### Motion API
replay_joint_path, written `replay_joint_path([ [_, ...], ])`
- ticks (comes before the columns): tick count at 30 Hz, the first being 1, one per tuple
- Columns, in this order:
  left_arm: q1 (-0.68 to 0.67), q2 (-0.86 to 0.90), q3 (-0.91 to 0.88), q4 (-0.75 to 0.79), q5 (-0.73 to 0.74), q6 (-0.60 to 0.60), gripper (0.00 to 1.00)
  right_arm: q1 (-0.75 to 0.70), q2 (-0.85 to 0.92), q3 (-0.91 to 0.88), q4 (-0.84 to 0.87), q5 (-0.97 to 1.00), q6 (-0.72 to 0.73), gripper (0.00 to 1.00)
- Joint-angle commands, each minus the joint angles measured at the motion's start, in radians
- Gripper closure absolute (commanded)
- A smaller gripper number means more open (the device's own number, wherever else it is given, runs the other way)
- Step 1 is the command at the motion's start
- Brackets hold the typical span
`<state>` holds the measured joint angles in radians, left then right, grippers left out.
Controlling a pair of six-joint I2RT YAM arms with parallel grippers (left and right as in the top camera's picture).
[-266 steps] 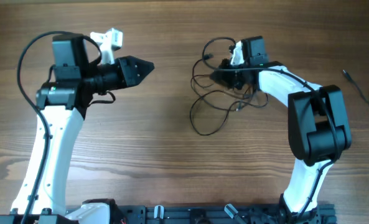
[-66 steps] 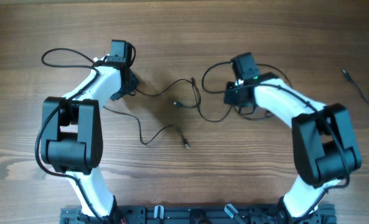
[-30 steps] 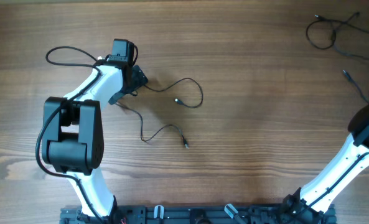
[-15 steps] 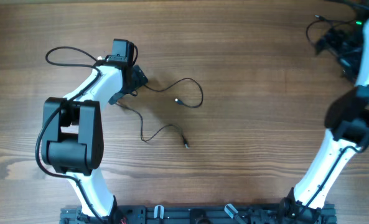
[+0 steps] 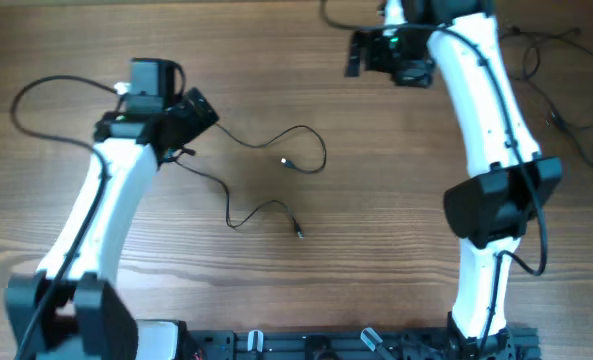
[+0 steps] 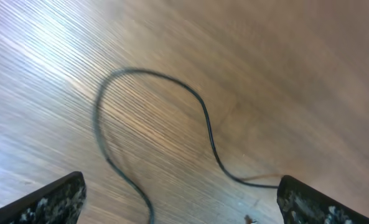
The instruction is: Untangle cables
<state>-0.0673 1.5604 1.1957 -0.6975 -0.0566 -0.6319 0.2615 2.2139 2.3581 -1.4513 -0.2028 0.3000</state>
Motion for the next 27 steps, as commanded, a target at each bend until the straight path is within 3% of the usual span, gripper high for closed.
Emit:
replay_joint_path([
  [1,0.086,-0.084,0.002,-0.052,-0.023,-0.038,0.0,0.094,-0.011,-0.078,0.077,-0.005,-0.089,0.0],
  [7,0.291,-0.153,0.002,-0.208,-0.023,-0.038,0.0,0.134,-0.01,-0.377,0.351,-0.083,-0.156,0.0],
  [8,0.311,-0.153,0.001,-0.232,-0.023,-0.038,0.0,0.134,-0.01,-0.446,0.41,-0.145,-0.22,0.0],
  [13,0.325,-0.153,0.001,-0.25,-0.012,-0.038,0.0,0.134,-0.01,-0.693,0.662,-0.15,-0.23,0.01],
  [17,0.325,-0.153,0.001,-0.25,-0.003,-0.038,0.0,0.148,-0.01,-0.781,0.755,-0.238,-0.229,0.27],
  [18,0.325,-0.153,0.001,-0.25,-0.003,-0.038,0.0,0.165,-0.01,-0.797,0.762,-0.24,-0.23,0.47],
  [19,0.325,-0.153,0.001,-0.251,-0.003,-0.038,0.0,0.18,-0.01,-0.805,0.764,-0.24,-0.229,0.57],
  [21,0.325,-0.153,0.001,-0.256,0.0,-0.038,0.0,0.22,-0.01,-0.812,0.76,-0.24,-0.23,0.96],
  [27,0.325,-0.153,0.001,-0.304,0.0,-0.026,0.0,0.314,-0.136,-0.8,0.648,-0.263,-0.245,0.96],
])
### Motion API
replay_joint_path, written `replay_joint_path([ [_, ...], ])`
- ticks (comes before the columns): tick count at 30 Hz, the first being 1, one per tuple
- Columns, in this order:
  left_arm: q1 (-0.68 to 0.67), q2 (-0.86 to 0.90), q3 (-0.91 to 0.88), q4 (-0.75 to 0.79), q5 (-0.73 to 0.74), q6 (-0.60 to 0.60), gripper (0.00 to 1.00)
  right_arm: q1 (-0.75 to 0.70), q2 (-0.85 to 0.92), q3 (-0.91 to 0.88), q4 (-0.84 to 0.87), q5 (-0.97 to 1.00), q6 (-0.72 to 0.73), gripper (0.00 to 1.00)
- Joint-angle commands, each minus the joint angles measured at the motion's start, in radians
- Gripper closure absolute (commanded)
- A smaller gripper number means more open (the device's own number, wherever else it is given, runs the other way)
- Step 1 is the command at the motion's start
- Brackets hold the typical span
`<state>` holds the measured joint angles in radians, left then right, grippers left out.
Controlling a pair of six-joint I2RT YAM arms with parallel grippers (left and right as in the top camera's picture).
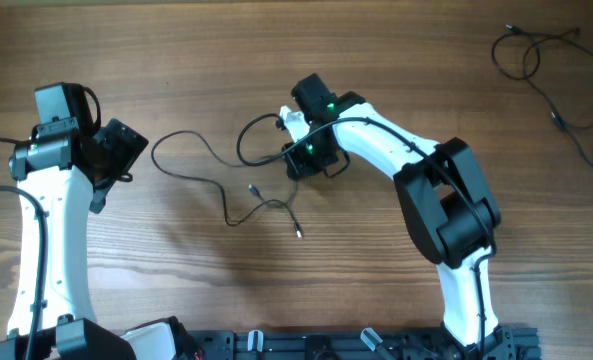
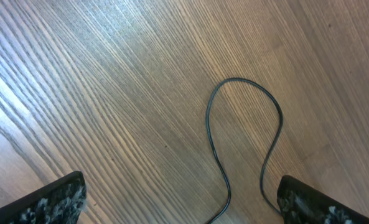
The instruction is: Untangle cables
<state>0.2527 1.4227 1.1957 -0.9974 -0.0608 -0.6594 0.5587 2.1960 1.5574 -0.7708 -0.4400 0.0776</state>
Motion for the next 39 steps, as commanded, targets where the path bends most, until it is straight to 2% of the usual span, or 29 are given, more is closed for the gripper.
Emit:
replay_joint_path([
  [1,0.005,-0.016,0.001,-0.003,0.007,0.001,0.0,0.027,-0.155,0.001,-0.051,-0.026,-0.026,0.96],
  [5,0.005,-0.023,0.001,0.016,0.086,0.002,0.0,0.092,-0.216,-0.002,-0.078,-0.021,-0.07,0.96],
  [7,0.005,-0.057,0.001,0.011,0.102,0.039,0.0,0.137,-0.216,-0.019,-0.079,-0.007,-0.08,0.96],
  [9,0.005,-0.12,0.001,0.001,0.102,0.073,0.0,0.201,-0.216,-0.059,-0.034,0.11,-0.077,0.96],
  [11,0.005,-0.199,0.001,-0.015,0.101,0.077,0.0,0.243,-0.214,-0.119,0.037,0.127,-0.077,0.95],
  [14,0.005,-0.27,0.001,-0.027,0.102,0.076,0.0,0.288,-0.193,-0.185,0.132,0.235,-0.079,0.84],
  [16,0.005,-0.297,0.001,-0.032,0.101,0.076,0.0,0.315,-0.186,-0.2,0.145,0.291,-0.16,0.74],
  [17,0.005,-0.3,0.001,-0.037,0.101,0.076,0.0,0.331,-0.186,-0.201,0.145,0.291,-0.176,0.53],
  [18,0.005,-0.301,0.001,-0.048,0.101,0.076,0.0,0.341,-0.186,-0.203,0.147,0.292,-0.188,0.27],
  [20,0.005,-0.301,0.001,-0.066,0.102,0.076,0.0,0.357,-0.185,-0.214,0.164,0.291,-0.25,0.06],
  [21,0.005,-0.301,0.001,-0.066,0.101,0.076,0.0,0.367,-0.185,-0.225,0.166,0.292,-0.298,0.0],
  [25,0.005,-0.301,0.001,-0.068,0.102,0.076,0.0,0.379,-0.137,-0.23,0.171,0.293,-0.332,0.0],
  [27,0.005,-0.301,0.001,-0.068,0.101,0.076,0.0,0.38,-0.124,-0.23,0.17,0.304,-0.333,0.01],
  [29,0.005,-0.301,0.001,-0.067,0.102,0.076,0.0,0.381,-0.121,-0.23,0.175,0.336,-0.339,0.14],
  [31,0.005,-0.301,0.001,-0.074,0.101,0.076,0.0,0.381,-0.11,-0.23,0.18,0.337,-0.34,0.41],
  [32,0.005,-0.301,0.001,-0.082,0.101,0.076,0.0,0.381,-0.108,-0.23,0.183,0.337,-0.34,0.74],
  [33,0.005,-0.301,0.001,-0.087,0.102,0.076,0.0,0.379,-0.109,-0.23,0.183,0.337,-0.338,0.96],
  [37,0.005,-0.308,0.001,-0.093,0.101,0.076,0.0,0.324,-0.151,-0.204,0.157,0.382,-0.243,0.96],
  [39,0.005,-0.306,0.001,-0.093,0.101,0.076,0.0,0.231,-0.25,-0.203,0.161,0.382,-0.243,0.96],
])
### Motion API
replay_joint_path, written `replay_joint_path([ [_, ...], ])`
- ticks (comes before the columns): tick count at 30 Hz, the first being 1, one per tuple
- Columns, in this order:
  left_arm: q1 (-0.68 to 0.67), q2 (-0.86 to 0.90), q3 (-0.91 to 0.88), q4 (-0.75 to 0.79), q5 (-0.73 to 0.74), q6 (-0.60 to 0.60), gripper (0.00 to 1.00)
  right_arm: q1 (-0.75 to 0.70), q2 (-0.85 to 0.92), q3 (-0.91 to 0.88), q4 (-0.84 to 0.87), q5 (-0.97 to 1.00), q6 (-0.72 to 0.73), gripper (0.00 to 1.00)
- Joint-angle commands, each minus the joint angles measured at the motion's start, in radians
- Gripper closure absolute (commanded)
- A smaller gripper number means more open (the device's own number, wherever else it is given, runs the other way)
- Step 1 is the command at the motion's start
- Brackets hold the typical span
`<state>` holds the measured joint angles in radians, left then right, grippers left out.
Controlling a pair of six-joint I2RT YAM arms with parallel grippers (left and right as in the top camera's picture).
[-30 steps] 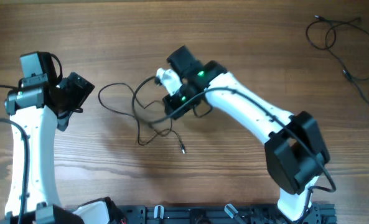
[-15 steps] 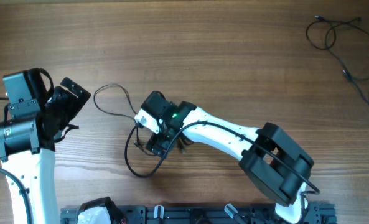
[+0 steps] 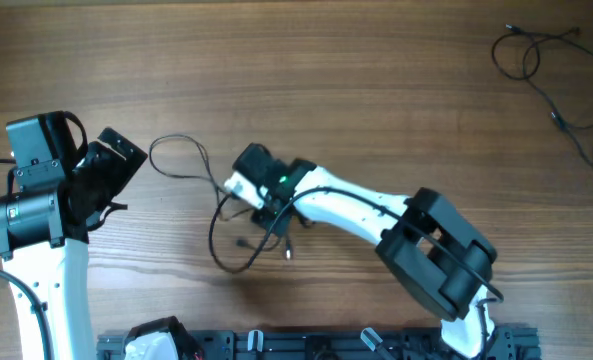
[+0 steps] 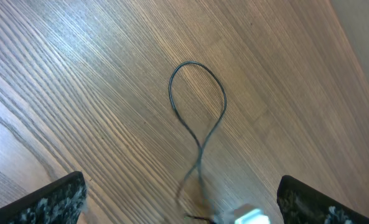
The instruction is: Untangle cables
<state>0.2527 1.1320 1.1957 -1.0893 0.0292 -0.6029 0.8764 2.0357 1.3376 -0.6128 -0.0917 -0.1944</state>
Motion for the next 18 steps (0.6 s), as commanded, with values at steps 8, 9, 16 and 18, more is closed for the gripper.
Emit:
replay_joint_path([
  [8,0.005,-0.016,0.001,0.0,0.011,0.02,0.0,-0.5,-0.217,0.016,0.014,-0.018,0.037,0.96],
  [9,0.005,-0.016,0.001,0.0,0.011,0.02,0.01,-0.559,-0.217,0.016,0.026,-0.02,0.039,0.96],
  [16,0.005,-0.016,0.001,0.0,0.011,0.02,0.0,-0.882,-0.216,0.016,0.241,-0.019,0.022,0.96],
  [18,0.005,-0.016,0.001,0.0,0.011,0.02,0.0,-0.935,-0.211,0.016,0.276,-0.02,-0.112,0.96],
])
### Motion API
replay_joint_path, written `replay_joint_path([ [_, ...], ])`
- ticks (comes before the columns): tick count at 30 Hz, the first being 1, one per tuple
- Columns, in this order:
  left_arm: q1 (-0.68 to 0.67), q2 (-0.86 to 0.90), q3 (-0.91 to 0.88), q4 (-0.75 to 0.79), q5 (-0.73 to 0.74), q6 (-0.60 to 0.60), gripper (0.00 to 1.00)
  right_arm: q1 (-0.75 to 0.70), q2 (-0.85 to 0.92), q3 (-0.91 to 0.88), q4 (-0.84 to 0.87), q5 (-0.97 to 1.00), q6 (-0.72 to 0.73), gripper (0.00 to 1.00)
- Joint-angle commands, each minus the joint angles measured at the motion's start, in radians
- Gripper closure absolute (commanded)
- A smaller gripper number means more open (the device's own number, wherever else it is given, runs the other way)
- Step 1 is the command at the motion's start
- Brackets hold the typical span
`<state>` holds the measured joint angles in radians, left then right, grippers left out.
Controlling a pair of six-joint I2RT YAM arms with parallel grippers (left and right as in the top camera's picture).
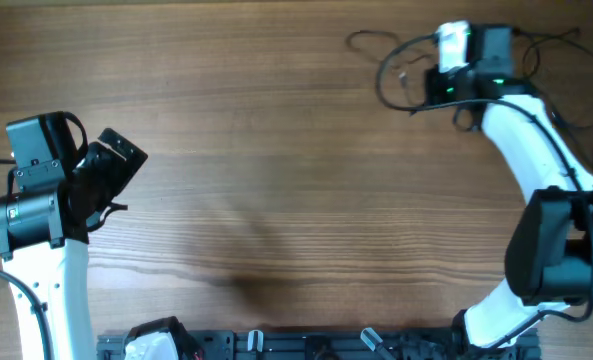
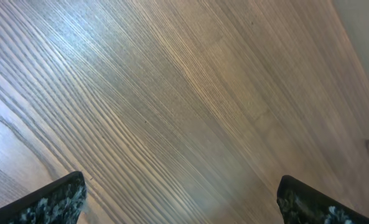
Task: Untangle cables
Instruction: 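Carry the cable to the top-right corner with the right gripper and drop it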
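Observation:
A thin black cable (image 1: 381,82) lies in loose loops at the table's far right in the overhead view, running in to my right gripper (image 1: 438,92). That gripper appears shut on it, though its fingers are hard to make out. My left gripper (image 1: 126,165) is at the left side of the table, far from the cable. In the left wrist view the left gripper (image 2: 183,199) stands open over bare wood, with nothing between its fingertips (image 2: 53,200). A sliver of cable shows at that view's right edge.
More black cables (image 1: 541,55) lie bunched at the far right corner and trail down along the right edge (image 1: 588,140). The right arm's elbow (image 1: 561,250) stands at the right. A black rail (image 1: 326,345) runs along the front edge.
The right gripper was on the cable at the middle of the table; now it is at the far right with the cable's loops beside it. The loop has gone from the left wrist view. The left arm is still.
The cable first lay spread in the middle by the left gripper, with the right gripper at the far side. Then the left arm stood back at the left while the right gripper was at the cable's right end, later at its middle. Now the cable is far right.

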<state>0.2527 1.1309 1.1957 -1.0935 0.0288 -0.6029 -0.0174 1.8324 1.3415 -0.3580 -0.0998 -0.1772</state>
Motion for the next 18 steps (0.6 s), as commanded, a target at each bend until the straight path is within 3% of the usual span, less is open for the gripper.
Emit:
replay_joint_path([
  [1,0.005,-0.014,0.001,0.004,0.012,0.02,0.0,-0.056,-0.003,0.01,0.015,-0.012,-0.201,0.96],
  [3,0.005,-0.014,0.001,0.004,0.012,0.02,0.0,-0.091,0.031,-0.005,0.01,-0.012,-0.355,0.96],
  [5,0.005,-0.014,0.001,0.003,0.012,0.02,0.0,-0.116,0.089,-0.008,0.033,-0.012,-0.396,0.96],
  [10,0.005,-0.014,0.001,0.003,0.012,0.02,0.0,-0.135,0.232,-0.008,0.172,-0.004,-0.316,0.96],
  [18,0.005,-0.014,0.001,0.004,0.012,0.02,0.0,-0.137,0.245,-0.007,0.286,-0.012,-0.29,0.96],
])
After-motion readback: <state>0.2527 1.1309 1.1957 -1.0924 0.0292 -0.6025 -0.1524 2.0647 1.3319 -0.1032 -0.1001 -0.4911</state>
